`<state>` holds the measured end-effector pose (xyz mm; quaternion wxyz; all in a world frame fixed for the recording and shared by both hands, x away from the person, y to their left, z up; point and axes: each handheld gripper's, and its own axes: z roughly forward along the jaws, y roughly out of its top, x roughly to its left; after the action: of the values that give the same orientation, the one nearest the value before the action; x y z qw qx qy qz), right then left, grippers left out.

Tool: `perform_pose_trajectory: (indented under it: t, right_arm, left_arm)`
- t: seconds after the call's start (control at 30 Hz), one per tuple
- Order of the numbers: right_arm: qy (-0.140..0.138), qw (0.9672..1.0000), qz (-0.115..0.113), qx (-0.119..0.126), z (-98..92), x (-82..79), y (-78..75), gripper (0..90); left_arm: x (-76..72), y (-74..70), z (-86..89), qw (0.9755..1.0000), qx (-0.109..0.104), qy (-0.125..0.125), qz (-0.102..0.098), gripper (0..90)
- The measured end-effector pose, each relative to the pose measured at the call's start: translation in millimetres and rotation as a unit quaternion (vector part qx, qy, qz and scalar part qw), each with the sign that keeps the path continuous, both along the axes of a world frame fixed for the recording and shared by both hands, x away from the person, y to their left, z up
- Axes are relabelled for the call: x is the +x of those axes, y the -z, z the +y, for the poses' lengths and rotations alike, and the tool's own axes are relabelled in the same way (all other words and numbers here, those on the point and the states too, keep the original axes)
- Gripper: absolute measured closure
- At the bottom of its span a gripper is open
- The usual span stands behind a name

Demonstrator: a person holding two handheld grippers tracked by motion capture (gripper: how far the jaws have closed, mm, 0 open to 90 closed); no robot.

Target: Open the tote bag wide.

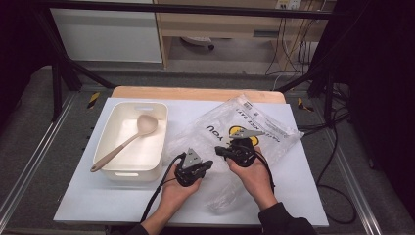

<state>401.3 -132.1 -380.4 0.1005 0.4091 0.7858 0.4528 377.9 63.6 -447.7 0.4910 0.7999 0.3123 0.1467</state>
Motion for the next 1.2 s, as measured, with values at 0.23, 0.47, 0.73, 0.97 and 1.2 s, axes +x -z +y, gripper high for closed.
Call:
perform_pose_trajectory:
  t: [0.23,0.47,0.73,0.97,1.2]
  right_arm:
    - [0.007,0.9999,0.005,0.007,-4.5,-2.6,-0.4,90.0]
    - [0.014,0.9998,0.008,0.010,-11.0,-1.7,0.4,90.0]
    - [0.021,0.9996,0.009,0.018,-16.9,0.2,-0.6,90.0]
    - [0.021,0.9996,0.007,0.019,-19.2,0.9,-1.0,90.0]
    - [0.021,0.9996,0.008,0.019,-20.0,2.1,0.2,90.0]
  left_arm:
    - [8.7,8.7,-18.6,0.9995,0.023,0.012,0.017,90.0]
    - [9.8,9.6,-26.3,0.9978,0.058,0.020,0.023,90.0]
    - [12.2,11.7,-33.3,0.9951,0.088,0.023,0.039,90.0]
    - [11.7,6.4,-36.3,0.9965,0.050,0.032,0.059,90.0]
    - [11.4,12.0,-43.7,0.9946,0.087,0.026,0.049,90.0]
